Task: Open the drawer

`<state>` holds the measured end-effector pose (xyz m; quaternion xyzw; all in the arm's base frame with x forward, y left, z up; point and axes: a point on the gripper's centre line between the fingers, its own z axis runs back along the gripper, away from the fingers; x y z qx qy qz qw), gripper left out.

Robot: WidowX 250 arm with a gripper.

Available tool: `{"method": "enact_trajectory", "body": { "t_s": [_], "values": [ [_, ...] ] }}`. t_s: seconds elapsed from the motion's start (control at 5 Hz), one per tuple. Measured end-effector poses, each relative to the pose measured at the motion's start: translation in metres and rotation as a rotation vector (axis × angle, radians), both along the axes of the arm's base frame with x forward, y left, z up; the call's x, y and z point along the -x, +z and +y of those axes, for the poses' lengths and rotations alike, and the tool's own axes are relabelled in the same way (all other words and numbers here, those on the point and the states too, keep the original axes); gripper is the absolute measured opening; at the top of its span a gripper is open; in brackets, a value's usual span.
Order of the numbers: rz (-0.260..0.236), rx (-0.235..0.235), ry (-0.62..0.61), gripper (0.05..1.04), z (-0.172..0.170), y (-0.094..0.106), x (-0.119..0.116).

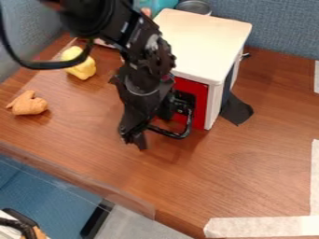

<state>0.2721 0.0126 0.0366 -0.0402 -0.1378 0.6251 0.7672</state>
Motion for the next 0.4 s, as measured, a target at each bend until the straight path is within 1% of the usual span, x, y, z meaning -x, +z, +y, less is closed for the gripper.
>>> {"method": "enact_trajectory", "body": {
  "t_s": [0.2, 0.4],
  "values": [
    [0.004, 0.000, 0.009, 0.711, -0.0029, -0.0038, -0.0007],
    [0.002, 0.000, 0.007, 0.396, -0.0062, -0.0040, -0.0007]
  ]
}}
